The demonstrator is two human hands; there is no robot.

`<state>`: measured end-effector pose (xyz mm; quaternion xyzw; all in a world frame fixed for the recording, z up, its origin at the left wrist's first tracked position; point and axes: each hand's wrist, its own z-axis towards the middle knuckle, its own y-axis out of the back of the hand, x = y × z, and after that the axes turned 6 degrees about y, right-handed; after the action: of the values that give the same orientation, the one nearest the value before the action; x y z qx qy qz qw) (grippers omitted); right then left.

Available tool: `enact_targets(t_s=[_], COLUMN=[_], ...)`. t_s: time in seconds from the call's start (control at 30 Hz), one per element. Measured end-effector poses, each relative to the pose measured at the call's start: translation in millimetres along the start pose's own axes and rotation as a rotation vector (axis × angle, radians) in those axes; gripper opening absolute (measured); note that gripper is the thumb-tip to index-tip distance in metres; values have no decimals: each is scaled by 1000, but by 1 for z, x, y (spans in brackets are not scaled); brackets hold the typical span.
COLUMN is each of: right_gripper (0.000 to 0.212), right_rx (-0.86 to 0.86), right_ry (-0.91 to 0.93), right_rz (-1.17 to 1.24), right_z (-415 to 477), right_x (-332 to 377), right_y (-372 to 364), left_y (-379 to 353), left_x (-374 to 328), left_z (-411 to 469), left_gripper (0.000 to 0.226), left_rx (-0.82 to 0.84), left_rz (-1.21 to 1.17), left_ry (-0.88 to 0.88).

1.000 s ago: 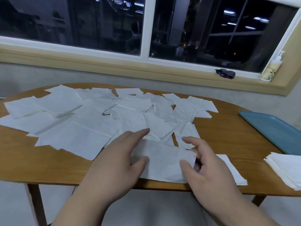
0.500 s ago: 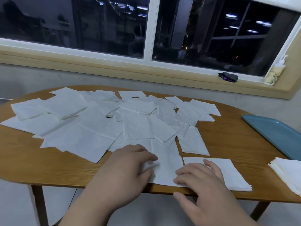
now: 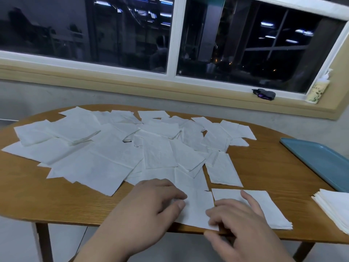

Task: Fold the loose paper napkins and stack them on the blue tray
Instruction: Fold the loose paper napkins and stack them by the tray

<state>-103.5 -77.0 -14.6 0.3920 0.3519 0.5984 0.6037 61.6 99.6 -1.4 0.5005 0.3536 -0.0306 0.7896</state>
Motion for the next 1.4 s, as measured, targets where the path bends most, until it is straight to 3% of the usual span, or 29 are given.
enact_targets(t_s=[0.17, 0.23, 0.4, 0.5, 0.6, 0.73, 0.87, 0.97, 1.13, 1.2, 1.33, 1.4], right_gripper=[23, 15, 34, 13, 17, 15, 8, 16, 13, 20, 58, 53], right_rx=[-29, -45, -277, 8, 45, -7, -73, -65, -117, -183, -181, -248], right_ry=[117, 111, 64, 80, 97, 42, -52, -211, -382, -403, -339, -283], right_rz=[-13, 16, 29, -44, -11, 35, 127, 232, 477, 589, 719, 686], right_z=[0, -2, 3, 0, -11, -7, -7, 3, 16, 18, 15, 13], right_x=[-16, -14, 1, -10, -11, -6, 1, 9, 10, 10, 4, 1], right_y=[-8, -3, -25, -15, -7, -9, 0, 16, 31, 32, 38, 40], left_y=[2, 1, -1, 0, 0, -1, -1, 0, 5, 6, 1, -2], left_x=[-2, -2, -2, -2, -4, -6, -4, -6, -17, -22, -33, -38], left_z=[1, 1, 4, 3, 1, 0, -2, -2, -1, -3, -2, 0], left_gripper=[28, 30, 45, 40, 28, 23, 42, 54, 18, 27, 28, 28], left_rx=[8, 21, 41, 21, 2, 11, 63, 69, -53, -119, -164, -181], left_rz=[11, 12, 10, 28, 36, 25, 3, -2, -43, -147, -322, -382], left_ry=[-5, -9, -35, -28, -22, -26, -11, 4, 7, 58, 130, 140])
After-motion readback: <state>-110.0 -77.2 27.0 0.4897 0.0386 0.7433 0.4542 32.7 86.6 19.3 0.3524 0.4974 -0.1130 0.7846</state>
